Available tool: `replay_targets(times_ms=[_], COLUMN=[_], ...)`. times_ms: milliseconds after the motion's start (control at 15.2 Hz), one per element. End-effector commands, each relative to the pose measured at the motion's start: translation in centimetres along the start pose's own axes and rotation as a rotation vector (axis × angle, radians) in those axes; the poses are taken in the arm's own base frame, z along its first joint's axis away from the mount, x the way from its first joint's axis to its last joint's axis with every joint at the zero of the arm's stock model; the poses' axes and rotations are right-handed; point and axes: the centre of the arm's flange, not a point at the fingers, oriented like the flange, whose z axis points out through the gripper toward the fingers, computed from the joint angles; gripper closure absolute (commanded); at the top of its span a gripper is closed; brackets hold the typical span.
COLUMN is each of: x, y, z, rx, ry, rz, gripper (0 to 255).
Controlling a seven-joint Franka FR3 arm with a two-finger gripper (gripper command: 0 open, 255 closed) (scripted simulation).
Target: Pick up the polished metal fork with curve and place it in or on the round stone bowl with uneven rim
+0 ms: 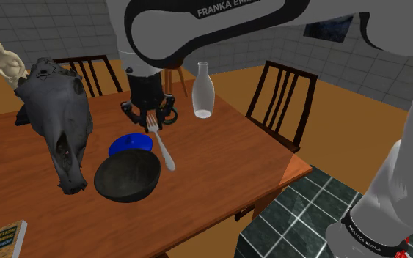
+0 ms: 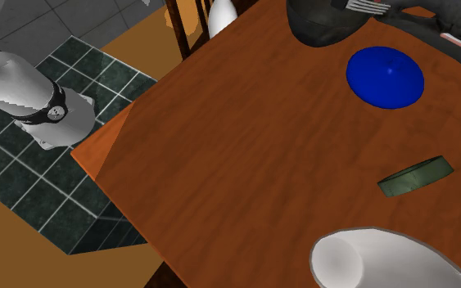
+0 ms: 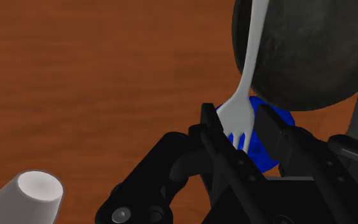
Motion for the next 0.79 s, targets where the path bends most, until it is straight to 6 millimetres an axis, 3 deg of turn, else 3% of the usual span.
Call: replay_targets(times_ms=[0,396,726], x=[-1.3,-4.2,-4.4], y=[-2.6,-9.5,-9.5], z=[0.0,-0.2,2.5], rx=[0.0,0.0,0.0], ry=[0.0,0.0,0.0], rz=[0.002,0.002,0.002], gripper=[255,255,255])
